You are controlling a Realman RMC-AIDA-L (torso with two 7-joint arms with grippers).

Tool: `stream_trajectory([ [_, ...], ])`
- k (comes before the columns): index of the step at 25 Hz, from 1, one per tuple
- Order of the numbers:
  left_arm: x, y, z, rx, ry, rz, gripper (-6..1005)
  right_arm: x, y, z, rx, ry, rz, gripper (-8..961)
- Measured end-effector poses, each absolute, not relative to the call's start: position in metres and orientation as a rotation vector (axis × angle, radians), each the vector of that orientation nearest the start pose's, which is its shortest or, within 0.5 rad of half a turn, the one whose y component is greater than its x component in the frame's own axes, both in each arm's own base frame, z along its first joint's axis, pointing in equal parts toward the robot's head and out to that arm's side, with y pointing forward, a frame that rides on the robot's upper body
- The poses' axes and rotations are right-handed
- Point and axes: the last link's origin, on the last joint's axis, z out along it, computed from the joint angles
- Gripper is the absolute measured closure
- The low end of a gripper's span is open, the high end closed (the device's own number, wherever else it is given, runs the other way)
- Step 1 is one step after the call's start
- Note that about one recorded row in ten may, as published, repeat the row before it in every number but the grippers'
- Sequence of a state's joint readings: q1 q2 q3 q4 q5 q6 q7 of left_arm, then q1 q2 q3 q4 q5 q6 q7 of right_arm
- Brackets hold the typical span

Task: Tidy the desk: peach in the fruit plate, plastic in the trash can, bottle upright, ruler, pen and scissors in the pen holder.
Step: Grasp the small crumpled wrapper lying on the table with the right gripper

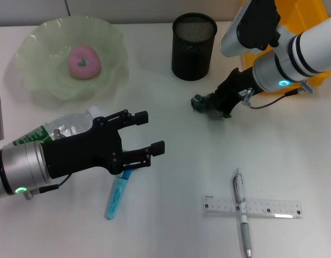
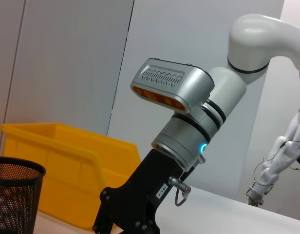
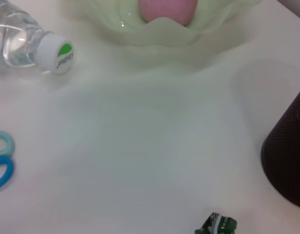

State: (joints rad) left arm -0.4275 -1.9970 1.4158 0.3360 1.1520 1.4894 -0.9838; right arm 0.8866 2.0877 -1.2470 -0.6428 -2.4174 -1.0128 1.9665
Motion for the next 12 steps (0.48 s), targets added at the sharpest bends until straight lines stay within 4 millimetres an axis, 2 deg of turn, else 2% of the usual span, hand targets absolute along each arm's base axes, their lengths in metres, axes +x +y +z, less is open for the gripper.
stream_trajectory([
  [12,-0.2666,0.2838,-0.0445,-2.683,-0.490,-1.002,187,0.1897,0.4217,-0.0656,-2.723,0.473,-0.288,947],
])
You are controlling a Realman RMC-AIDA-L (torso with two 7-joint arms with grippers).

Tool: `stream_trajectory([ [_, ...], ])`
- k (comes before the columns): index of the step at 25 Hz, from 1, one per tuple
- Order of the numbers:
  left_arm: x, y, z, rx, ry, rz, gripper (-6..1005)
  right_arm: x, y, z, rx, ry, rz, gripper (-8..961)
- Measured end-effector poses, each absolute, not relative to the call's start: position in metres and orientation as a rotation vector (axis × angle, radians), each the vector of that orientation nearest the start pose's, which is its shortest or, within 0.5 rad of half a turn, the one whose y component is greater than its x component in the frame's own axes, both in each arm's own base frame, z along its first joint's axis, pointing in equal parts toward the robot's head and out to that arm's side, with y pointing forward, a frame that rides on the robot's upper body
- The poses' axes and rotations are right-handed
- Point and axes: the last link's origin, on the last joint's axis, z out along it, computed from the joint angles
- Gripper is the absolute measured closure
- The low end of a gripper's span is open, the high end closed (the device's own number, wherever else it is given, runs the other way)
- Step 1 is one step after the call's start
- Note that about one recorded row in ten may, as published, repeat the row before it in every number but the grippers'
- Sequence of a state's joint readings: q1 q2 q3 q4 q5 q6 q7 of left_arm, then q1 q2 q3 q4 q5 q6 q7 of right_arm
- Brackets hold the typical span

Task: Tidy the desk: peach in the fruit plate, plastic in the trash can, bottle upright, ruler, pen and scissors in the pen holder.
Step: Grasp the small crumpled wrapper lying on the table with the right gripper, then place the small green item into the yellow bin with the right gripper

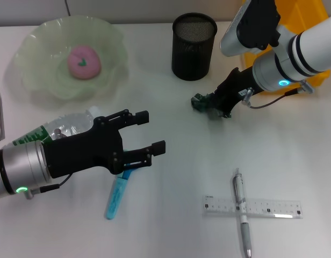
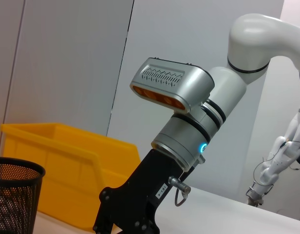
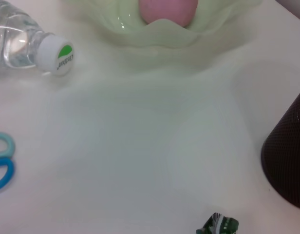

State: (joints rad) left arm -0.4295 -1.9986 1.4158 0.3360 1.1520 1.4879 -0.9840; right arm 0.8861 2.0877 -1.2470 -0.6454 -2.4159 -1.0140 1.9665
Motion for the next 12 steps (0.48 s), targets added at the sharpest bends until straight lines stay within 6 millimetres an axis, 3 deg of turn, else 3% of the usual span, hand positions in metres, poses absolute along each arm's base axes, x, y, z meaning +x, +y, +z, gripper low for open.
stream_trajectory([
  [12,-0.2671,0.2831,-0.0445,-2.682,-0.492,-1.002,187,0.1865,0.4192,-0.0618,-2.734,0.474,-0.251,953],
])
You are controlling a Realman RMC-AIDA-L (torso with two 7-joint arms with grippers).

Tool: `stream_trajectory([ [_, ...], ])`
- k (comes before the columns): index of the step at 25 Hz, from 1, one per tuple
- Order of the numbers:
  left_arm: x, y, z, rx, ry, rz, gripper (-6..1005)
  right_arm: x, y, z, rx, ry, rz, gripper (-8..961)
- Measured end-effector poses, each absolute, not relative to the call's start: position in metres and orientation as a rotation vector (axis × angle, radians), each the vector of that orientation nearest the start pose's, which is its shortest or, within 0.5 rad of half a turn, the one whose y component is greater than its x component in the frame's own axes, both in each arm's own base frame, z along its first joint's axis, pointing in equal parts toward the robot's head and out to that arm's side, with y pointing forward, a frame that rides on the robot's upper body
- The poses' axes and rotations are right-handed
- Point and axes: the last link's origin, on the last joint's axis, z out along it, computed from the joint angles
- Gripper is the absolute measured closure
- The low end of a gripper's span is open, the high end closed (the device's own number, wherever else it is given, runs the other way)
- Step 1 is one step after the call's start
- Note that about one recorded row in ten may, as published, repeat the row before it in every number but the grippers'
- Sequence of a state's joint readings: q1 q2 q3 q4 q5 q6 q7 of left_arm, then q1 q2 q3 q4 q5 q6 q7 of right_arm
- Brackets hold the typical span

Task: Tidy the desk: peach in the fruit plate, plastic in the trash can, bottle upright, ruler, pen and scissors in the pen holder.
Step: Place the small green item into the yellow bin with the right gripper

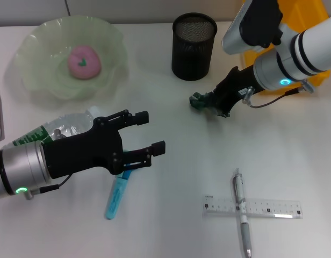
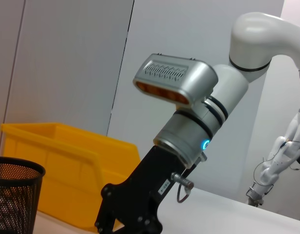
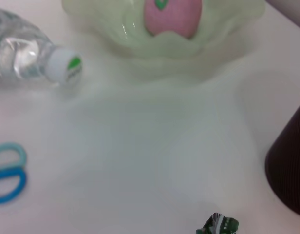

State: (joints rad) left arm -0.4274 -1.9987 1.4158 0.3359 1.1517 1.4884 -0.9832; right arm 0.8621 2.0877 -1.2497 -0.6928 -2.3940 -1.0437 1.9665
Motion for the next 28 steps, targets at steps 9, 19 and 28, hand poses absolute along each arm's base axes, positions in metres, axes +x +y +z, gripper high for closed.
stream_trajectory([
  [9,-0.268,0.284,-0.042,-2.669,-0.495,-1.005,187,0.185,0.402,-0.040,-2.732,0.474,0.004,951],
  [19,-0.266,0.286,-0.042,-2.672,-0.491,-1.008,187,0.211,0.365,-0.021,-2.660,0.447,0.523,950],
  [28,-0.265,0.286,-0.044,-2.663,-0.497,-1.019,187,0.254,0.342,-0.021,-2.462,0.425,0.852,949],
])
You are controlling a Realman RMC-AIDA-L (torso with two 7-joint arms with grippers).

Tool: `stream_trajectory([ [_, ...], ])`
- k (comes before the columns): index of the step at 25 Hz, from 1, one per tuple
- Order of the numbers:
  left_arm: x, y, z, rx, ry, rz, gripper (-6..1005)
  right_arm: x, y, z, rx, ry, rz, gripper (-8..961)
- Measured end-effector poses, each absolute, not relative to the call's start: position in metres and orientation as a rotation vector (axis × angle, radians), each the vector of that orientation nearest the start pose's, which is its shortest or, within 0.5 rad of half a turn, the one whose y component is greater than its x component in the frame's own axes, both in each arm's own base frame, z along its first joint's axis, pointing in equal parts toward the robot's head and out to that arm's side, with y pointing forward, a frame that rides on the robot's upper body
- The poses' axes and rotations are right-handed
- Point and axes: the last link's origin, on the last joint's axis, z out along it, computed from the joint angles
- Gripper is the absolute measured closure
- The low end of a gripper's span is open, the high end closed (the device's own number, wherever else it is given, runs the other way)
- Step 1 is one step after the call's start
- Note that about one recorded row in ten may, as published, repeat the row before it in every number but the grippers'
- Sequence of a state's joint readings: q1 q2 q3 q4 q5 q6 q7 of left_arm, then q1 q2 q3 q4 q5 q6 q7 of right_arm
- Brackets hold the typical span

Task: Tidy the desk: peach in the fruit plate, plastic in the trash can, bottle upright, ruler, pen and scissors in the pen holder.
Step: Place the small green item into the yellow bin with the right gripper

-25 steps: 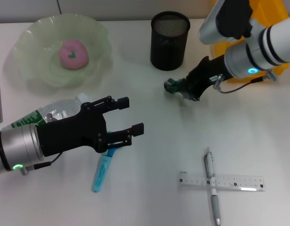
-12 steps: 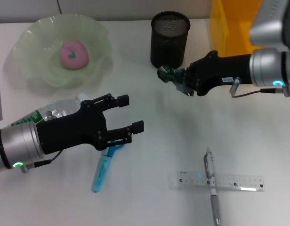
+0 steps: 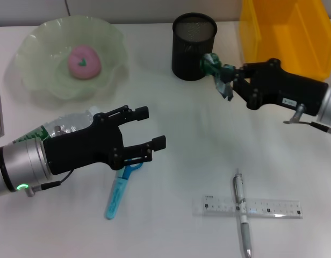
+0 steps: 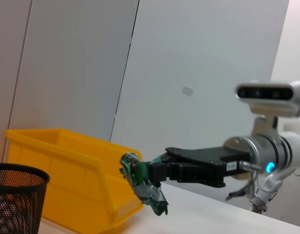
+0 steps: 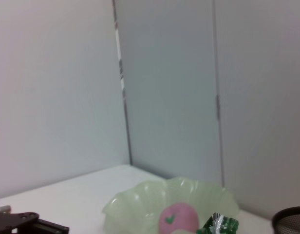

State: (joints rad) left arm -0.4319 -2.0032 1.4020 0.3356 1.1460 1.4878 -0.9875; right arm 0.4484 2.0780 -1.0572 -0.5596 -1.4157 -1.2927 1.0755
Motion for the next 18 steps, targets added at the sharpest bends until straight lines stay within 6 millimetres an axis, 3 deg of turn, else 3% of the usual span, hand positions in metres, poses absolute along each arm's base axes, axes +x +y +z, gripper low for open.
stream_trajectory([
  [5,-0.264,0.288,-0.044,-2.646,-0.494,-1.026,187,0.263,0.330,-0.031,-2.381,0.357,0.912,948],
  [18,-0.263,0.287,-0.046,-2.651,-0.497,-1.027,187,0.265,0.327,-0.035,-2.357,0.369,0.931,947],
])
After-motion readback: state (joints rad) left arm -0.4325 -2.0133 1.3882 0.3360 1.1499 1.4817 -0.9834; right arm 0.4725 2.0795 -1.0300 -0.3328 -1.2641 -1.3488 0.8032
